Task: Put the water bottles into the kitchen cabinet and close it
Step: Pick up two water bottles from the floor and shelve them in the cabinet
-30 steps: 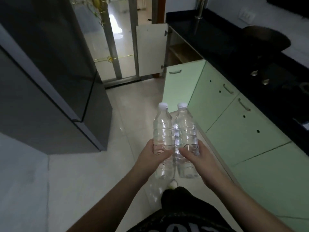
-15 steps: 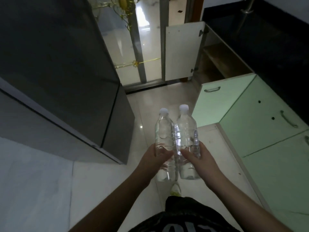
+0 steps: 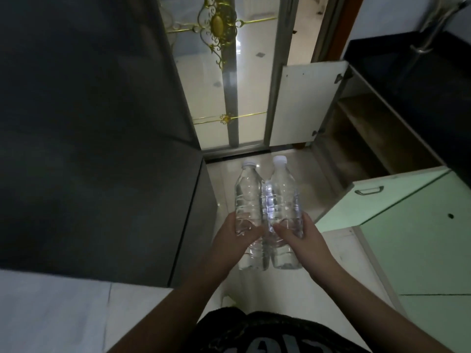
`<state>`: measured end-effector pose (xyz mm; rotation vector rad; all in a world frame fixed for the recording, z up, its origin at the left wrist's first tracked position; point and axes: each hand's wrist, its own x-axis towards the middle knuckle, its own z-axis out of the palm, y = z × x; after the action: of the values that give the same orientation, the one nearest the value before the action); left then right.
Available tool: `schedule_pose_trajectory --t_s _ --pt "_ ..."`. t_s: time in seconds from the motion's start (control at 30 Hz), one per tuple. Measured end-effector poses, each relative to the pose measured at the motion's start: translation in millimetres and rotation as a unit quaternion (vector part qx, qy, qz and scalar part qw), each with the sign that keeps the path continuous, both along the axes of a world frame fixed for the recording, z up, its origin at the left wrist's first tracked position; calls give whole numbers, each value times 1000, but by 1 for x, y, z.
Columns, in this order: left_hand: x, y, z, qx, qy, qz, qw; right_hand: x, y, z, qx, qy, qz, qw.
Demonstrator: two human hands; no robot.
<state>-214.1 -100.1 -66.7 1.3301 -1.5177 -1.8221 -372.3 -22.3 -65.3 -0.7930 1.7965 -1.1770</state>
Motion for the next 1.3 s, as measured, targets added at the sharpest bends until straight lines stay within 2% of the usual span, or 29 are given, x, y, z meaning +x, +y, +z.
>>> schedule_pose_trajectory --t_s 0.17,0.3,0.6,0.9,1.3 --pt "-8 -52 0 1 11 16 1000 -7 -54 0 8 20 -11 1000" --pt "-31 -88 -5 2 3 24 1000 -29 -89 1 9 2 -11 1000" --pt "-147 -191 -18 -8 -30 2 1000 -138 -173 -16 -9 -17 -29 999" --pt "-275 -260 -8 -22 -66 -86 994 -259 -228 -16 -7 -48 -71 996" --pt "-388 -369 -34 0 -74 -178 981 -348 -306 -40 -4 -109 -180 978"
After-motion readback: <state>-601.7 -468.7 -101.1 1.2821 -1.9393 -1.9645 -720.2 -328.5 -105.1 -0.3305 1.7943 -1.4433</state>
